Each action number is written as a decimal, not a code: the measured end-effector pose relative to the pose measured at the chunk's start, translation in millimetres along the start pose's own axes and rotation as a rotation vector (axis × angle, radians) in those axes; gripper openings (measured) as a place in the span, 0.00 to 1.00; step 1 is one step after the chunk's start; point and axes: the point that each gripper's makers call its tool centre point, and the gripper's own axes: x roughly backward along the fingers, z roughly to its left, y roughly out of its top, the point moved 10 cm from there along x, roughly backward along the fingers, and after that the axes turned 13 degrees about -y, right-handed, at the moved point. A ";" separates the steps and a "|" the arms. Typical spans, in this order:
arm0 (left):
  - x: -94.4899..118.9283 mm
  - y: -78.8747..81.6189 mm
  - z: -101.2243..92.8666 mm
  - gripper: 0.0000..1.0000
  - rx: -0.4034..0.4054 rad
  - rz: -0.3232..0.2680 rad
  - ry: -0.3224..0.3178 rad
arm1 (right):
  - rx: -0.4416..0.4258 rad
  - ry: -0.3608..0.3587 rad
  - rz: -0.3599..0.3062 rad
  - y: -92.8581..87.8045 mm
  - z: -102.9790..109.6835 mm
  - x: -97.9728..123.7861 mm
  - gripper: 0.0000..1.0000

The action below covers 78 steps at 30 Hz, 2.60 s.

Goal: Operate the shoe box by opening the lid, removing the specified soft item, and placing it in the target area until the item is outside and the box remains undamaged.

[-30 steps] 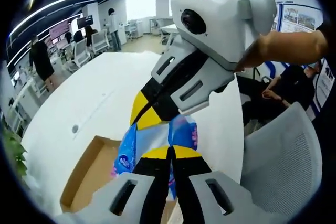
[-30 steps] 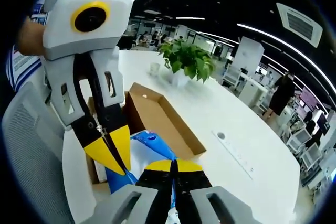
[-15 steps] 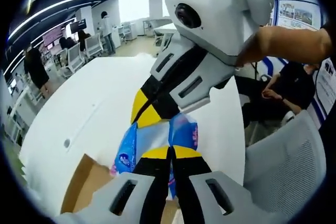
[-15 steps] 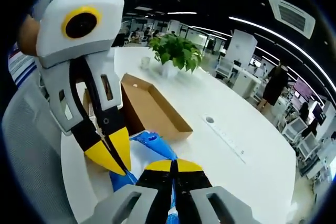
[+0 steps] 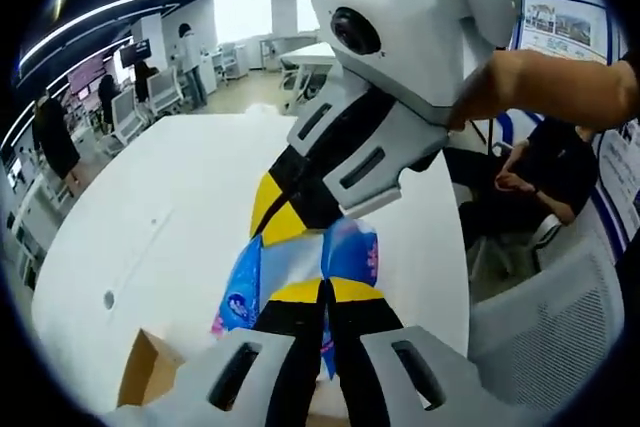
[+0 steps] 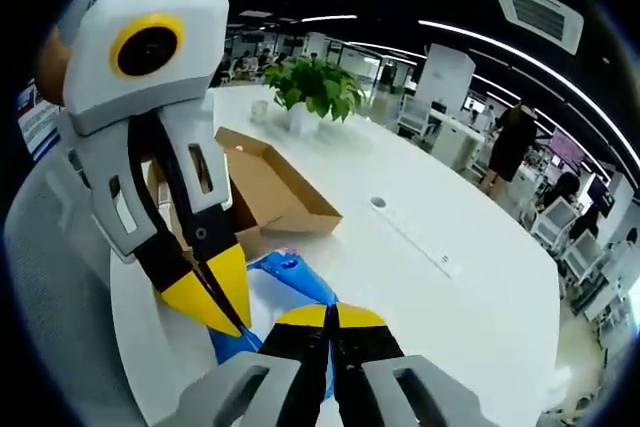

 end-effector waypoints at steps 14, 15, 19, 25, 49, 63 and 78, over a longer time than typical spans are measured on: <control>-45.8 26.9 9.5 0.00 -0.005 0.012 -0.063 | -0.039 0.002 0.029 -35.9 -35.4 2.5 0.00; -50.2 29.1 10.5 0.00 -0.008 0.016 -0.067 | -0.048 0.005 0.034 -39.1 -38.0 2.2 0.00; -63.0 35.3 13.9 0.00 -0.012 0.024 -0.089 | -0.057 0.005 0.045 -50.7 -46.7 0.2 0.00; -79.5 42.8 20.1 0.00 -0.020 0.044 -0.112 | -0.072 0.004 0.059 -65.7 -57.9 0.2 0.00; -139.1 67.7 34.3 0.00 -0.017 0.060 -0.193 | -0.122 0.005 0.115 -105.1 -93.5 -5.1 0.00; -153.0 58.9 39.9 0.00 -0.008 0.070 -0.204 | -0.137 -0.003 0.142 -121.3 -92.9 -15.5 0.00; -167.2 41.7 48.2 0.00 0.031 0.058 -0.194 | -0.150 -0.001 0.163 -134.1 -90.3 -29.0 0.00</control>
